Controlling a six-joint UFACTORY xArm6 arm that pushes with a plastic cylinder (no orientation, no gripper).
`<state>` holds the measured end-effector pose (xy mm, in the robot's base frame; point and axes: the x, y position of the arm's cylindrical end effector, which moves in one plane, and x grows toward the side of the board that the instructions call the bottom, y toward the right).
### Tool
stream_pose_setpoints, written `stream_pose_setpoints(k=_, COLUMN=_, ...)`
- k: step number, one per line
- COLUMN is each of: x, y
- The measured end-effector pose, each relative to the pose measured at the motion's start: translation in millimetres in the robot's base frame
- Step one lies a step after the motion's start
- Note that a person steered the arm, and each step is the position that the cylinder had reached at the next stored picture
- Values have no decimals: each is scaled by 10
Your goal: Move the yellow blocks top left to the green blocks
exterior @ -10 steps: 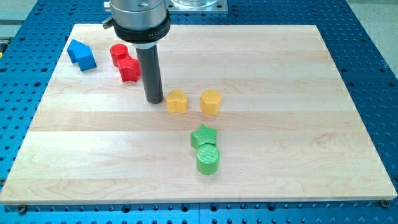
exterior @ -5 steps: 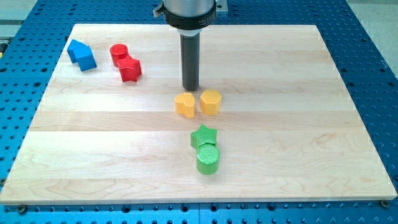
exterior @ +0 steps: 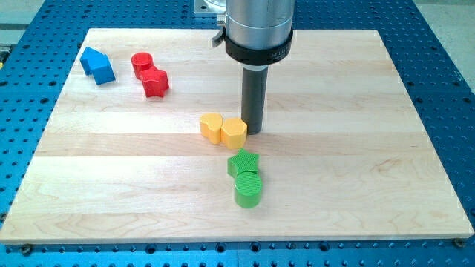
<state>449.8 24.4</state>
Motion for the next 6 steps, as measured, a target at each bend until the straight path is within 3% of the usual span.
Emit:
stream_pose_setpoints(k=1, x=0, y=93)
stream_pose_setpoints(k=3, x=555, y=289)
stream_pose_setpoints(k=6, x=284, y=-247)
